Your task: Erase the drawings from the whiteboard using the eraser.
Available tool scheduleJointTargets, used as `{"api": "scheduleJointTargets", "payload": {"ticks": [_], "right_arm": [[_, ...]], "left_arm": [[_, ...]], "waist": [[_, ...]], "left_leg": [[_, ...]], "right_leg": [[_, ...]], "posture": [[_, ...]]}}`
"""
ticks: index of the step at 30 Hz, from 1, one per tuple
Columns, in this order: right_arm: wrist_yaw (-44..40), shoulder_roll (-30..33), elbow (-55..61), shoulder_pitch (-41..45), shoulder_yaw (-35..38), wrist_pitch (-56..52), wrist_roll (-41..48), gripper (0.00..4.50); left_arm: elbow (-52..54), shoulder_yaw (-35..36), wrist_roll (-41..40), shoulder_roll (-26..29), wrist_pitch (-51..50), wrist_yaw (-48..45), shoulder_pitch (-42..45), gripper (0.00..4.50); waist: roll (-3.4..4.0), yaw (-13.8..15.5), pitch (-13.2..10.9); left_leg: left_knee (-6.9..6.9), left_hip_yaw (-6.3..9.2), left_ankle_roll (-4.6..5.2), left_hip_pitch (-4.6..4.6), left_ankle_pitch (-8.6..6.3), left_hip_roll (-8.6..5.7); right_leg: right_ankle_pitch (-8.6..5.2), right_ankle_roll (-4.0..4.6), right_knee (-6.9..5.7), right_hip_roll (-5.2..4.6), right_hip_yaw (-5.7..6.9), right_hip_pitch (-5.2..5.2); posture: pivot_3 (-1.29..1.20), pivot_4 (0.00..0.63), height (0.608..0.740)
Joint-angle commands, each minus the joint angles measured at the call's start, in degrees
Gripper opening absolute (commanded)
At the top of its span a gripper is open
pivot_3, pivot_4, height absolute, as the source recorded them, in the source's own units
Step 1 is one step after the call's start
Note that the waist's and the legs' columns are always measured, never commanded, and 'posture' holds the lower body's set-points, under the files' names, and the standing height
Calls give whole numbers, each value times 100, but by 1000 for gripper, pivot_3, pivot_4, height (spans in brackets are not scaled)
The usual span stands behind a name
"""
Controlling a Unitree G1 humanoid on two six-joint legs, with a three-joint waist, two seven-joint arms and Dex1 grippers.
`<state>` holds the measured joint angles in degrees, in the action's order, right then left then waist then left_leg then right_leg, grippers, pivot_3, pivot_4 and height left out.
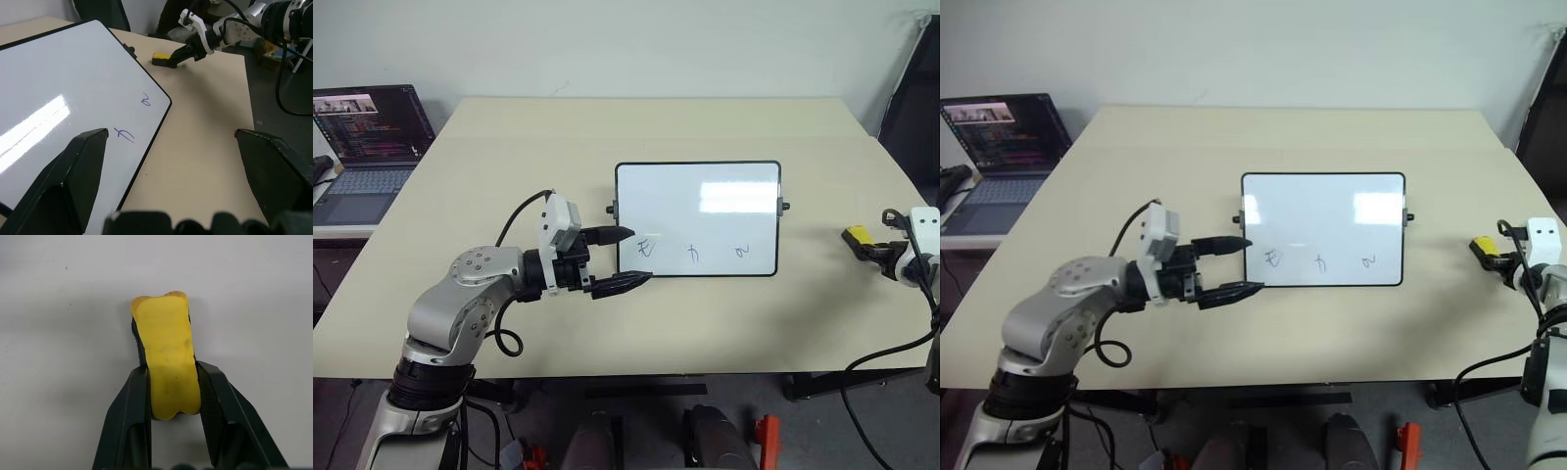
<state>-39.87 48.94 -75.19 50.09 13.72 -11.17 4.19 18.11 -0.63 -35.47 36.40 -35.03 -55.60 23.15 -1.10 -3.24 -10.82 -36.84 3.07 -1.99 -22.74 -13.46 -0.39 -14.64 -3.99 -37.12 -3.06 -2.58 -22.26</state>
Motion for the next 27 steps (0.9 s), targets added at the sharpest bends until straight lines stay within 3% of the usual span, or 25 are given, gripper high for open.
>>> {"api": "scheduleJointTargets", "payload": {"ticks": [1,5,7,10,12,14,17,19,22,27], "right_arm": [[-232,254,296,21,305,221,289,968],[-982,585,1389,-225,464,180,617,968],[-1263,723,2577,-632,665,-81,931,968],[-1567,823,5375,-1325,923,-802,1679,968],[-1745,706,6994,-1382,601,-1384,2253,968],[-1752,580,7848,-1316,227,-1840,2536,968],[-1626,256,8484,-1160,-416,-2182,2600,968],[-1495,-287,8763,-952,-1300,-2159,2261,968],[-1180,-1118,8625,-766,-2157,-1963,1758,968],[-865,-1668,7974,-587,-3243,-1249,426,968]], "left_arm": [[214,150,-83,75,10,21,75,4500],[49,316,-15,208,107,-16,109,4500],[-120,447,35,345,192,-93,114,4500],[-586,705,221,646,534,-288,9,4500],[-1007,835,408,785,920,-437,-59,4500],[-1228,867,491,810,1141,-502,-36,4500],[-1341,783,688,843,1280,-496,4,4500],[-1471,868,824,945,1401,-529,-185,4500],[-1389,1021,775,982,1427,-579,-529,4500],[-1005,861,713,991,1358,-714,-839,4500]], "waist": [[0,0,0],[7,6,-4],[10,16,-6],[25,-12,-3],[35,-50,-5],[34,-69,-4],[8,8,7],[3,33,8],[5,41,6],[-2,153,7]], "left_leg": [[0,0,0,0,0,0],[0,0,0,-2,0,-1],[2,2,0,-3,0,0],[5,6,0,-2,-1,2],[7,2,0,6,-1,6],[8,-1,1,20,-1,10],[1,12,1,15,-1,12],[-7,12,1,9,-1,9],[-8,10,1,-2,-1,7],[-11,10,-2,-61,-1,6]], "right_leg": [[0,0,0,0,0,0],[0,-1,0,0,0,0],[-1,-2,0,0,2,-2],[-1,-2,-6,1,4,-5],[-1,-2,-12,2,1,-5],[-5,2,-22,4,-3,-4],[-8,-2,-20,6,9,0],[-2,-1,-15,3,9,2],[1,-3,-13,-2,6,-8],[-1,1,-58,-12,4,-95]], "posture": [[0,150,740],[0,150,740],[0,150,740],[0,150,740],[0,150,740],[0,150,740],[0,150,740],[0,150,740],[0,150,740],[0,150,740]]}}
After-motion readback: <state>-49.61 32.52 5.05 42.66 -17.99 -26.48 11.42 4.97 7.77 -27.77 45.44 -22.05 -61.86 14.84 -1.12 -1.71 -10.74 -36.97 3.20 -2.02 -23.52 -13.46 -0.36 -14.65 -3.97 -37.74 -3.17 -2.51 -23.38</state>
